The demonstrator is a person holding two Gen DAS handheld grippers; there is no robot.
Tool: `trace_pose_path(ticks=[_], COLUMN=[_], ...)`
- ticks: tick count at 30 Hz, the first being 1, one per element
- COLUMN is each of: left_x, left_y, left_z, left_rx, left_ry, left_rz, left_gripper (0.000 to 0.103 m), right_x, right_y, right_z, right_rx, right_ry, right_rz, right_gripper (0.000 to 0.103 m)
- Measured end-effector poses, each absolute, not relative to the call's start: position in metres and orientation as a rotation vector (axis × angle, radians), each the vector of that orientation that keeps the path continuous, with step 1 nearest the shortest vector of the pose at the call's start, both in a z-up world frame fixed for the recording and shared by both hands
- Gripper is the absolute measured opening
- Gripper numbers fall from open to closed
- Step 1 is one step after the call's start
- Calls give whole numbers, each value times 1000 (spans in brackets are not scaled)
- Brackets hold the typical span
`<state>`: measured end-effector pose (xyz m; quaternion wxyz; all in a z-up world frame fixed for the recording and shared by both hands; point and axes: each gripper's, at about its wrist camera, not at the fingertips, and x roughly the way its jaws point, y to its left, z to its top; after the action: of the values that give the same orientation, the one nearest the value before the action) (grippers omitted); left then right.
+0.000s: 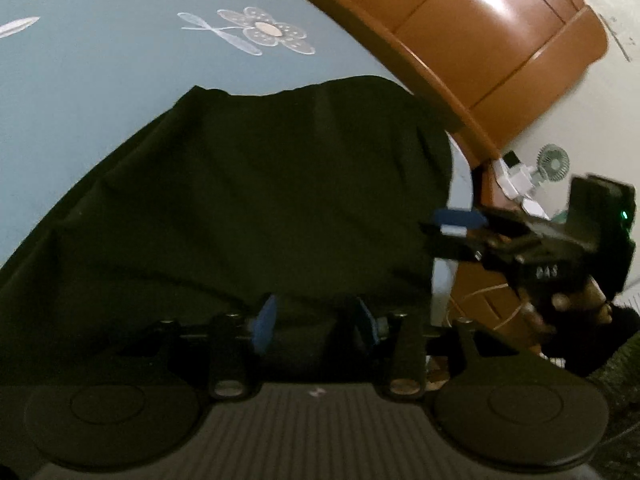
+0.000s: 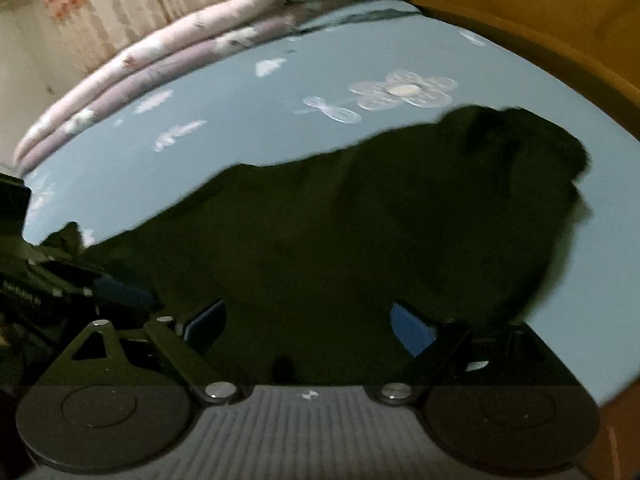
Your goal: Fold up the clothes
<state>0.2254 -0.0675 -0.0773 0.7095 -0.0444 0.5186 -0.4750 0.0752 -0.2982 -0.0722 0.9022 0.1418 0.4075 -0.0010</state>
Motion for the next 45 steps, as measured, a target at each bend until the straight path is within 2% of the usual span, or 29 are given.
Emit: trace_pose_path(ticks=[5, 10, 22, 27, 29, 36, 45], left_x=[201, 180, 141, 121, 111, 94, 83], left_y=[-50, -37, -9, 17, 30, 71, 108], left_z=[-84, -89, -66, -57, -56, -58, -59], left_rx=[-142, -204, -160, -212, -235, -304, -361], left_ry=[1177, 1207, 986, 960, 957, 954, 944], left_rz=[-1031, -1012, -866, -759, -711, -508, -384], left_gripper=[47, 47, 54, 64, 68, 69, 71], right_x=[77, 66, 43, 50, 62, 116, 162], right_y=[-277, -259, -234, -210, -197, -147, -107], right_z=[-101, -100, -86, -79, -74, -72, -96], right_rx=[173, 22, 130, 131, 147, 155, 211], right_ry=[953, 945, 714, 664, 678, 763, 918], right_rz=[-19, -10, 148, 301, 415, 724, 855], right_gripper=[95, 98, 98, 99, 99, 100, 101])
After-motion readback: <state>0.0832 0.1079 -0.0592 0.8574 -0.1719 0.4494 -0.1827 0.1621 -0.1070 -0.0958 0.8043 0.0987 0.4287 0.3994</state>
